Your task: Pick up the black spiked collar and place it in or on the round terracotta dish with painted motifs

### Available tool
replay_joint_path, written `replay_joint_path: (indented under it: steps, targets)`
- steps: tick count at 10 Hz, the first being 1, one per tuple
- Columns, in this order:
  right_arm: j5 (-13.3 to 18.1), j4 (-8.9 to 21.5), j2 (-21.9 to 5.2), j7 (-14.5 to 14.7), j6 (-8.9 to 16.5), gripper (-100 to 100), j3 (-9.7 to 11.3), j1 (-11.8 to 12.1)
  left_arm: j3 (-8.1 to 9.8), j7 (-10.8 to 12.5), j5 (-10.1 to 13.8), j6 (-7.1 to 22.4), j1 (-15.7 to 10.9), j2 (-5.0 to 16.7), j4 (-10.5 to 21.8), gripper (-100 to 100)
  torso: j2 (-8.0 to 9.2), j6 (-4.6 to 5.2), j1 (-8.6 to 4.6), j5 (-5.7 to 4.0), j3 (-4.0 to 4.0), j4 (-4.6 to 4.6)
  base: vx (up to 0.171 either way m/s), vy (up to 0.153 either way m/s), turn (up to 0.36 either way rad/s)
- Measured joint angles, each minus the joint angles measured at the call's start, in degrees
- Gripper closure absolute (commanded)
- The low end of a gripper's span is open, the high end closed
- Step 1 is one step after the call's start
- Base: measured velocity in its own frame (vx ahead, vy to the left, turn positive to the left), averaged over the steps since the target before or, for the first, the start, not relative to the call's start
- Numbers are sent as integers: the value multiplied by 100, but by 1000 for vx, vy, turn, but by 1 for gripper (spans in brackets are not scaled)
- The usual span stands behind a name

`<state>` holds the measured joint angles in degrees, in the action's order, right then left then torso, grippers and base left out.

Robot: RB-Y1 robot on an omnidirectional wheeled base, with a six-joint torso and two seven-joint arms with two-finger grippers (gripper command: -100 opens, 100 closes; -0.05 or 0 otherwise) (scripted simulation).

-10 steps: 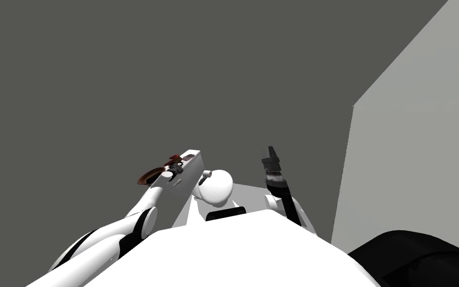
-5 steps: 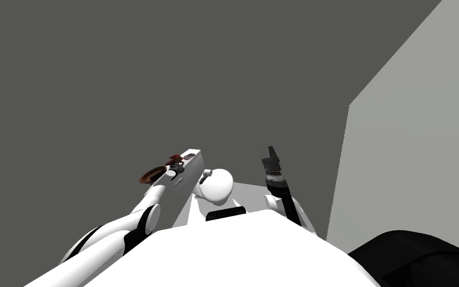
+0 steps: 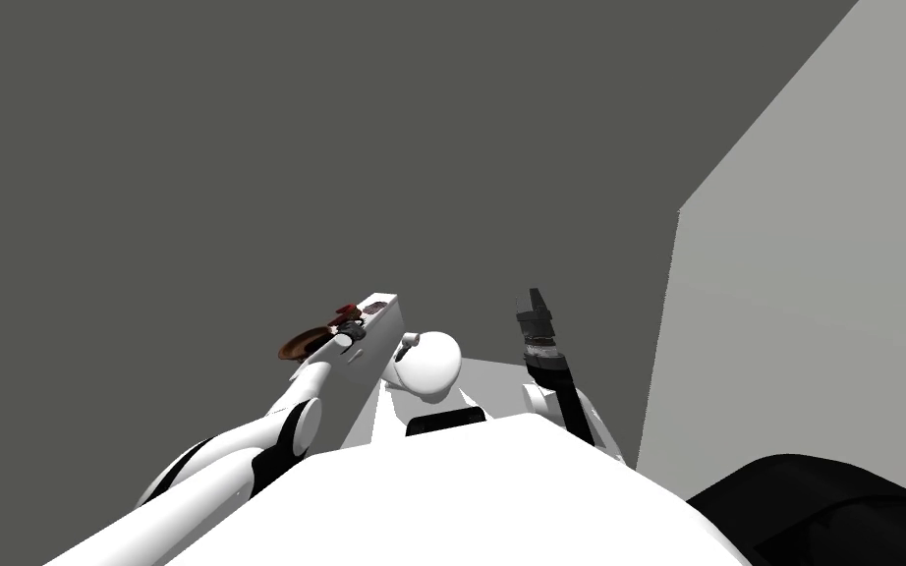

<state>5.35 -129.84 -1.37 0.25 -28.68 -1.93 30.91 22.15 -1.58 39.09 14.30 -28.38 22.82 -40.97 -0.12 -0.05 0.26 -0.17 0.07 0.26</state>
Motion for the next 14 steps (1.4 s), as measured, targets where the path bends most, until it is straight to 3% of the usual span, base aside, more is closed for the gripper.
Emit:
replay_joint_path:
  steps: [14]
  targets:
    - [0,0,0,0,0,0,0,0,113,1799,-2130,-322,-542,-361,434,100,4,0,2,-6,2,1,-32,30,-22]
